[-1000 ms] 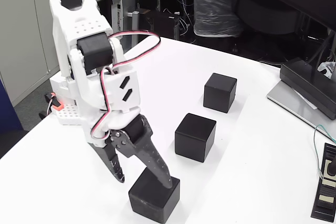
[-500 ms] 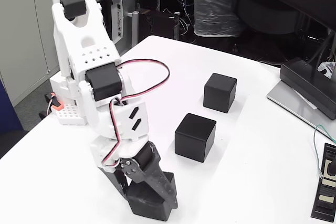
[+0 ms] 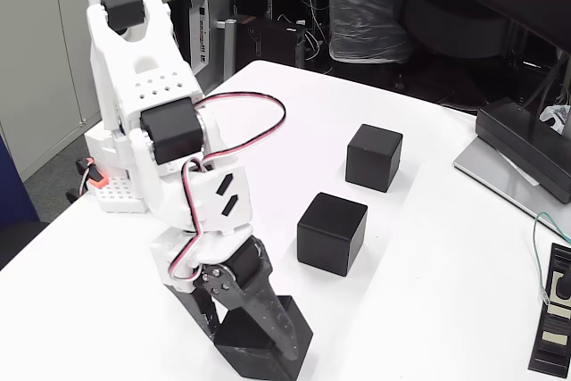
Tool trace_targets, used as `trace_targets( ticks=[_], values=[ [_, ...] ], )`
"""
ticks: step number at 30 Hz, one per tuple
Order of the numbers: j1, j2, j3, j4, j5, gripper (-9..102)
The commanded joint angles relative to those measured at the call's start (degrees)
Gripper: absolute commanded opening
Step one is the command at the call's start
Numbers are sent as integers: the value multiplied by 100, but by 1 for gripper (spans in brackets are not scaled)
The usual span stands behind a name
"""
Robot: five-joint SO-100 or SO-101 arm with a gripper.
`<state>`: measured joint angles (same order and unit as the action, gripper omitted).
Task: Stack the 3 blocks
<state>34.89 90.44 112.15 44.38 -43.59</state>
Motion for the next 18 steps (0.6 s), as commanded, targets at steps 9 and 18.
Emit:
trace_targets(
  ticks=[9, 18],
  values=[
    [-352, 580, 9, 167, 703, -1],
    [-1354, 1802, -554, 1503, 1512, -1]
  ],
)
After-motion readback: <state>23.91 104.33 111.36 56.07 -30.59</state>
